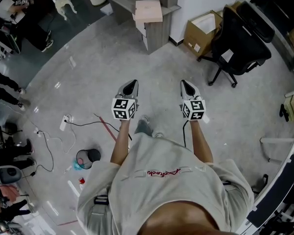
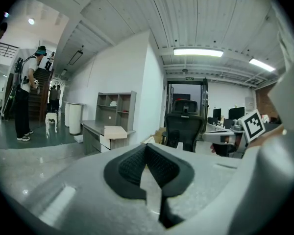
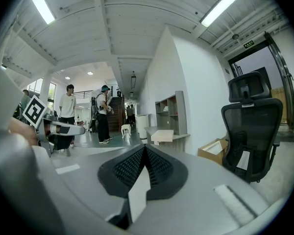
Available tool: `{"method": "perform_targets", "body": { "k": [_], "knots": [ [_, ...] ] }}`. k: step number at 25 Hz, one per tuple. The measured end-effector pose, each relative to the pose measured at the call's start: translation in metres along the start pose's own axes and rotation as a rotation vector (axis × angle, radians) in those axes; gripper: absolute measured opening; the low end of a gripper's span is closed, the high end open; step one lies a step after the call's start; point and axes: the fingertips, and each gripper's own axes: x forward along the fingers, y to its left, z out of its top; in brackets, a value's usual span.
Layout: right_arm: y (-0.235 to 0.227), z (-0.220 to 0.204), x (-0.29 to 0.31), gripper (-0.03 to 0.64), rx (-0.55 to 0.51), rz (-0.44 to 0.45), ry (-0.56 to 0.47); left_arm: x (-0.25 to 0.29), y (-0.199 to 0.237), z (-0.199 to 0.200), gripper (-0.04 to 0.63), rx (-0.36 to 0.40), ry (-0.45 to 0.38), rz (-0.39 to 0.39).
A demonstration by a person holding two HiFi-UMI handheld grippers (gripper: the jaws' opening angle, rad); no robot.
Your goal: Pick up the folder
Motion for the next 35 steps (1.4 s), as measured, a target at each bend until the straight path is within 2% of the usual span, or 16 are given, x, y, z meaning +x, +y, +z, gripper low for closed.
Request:
{"method": "perform_targets", "body": {
  "k": [13,20,35],
  "knots": [
    [-0.004,0.003,0.057,0.006,-0.030,0.035,0.018,0.037,0.040,-0.005,-0.002,-0.048,-0.006,0.029],
    [-0.023,0.004,0.102,0.008,-0.022,0.020,0.031,0.084,0.064,-0.003,-0.002,-0.054,0.012,0.004],
    [-0.040,0.044,0.240,0.007,-0.030,0.000,0.051,0.191,0.162,0.039,-0.002,-0.062,0.027,-0.045]
  ]
}}
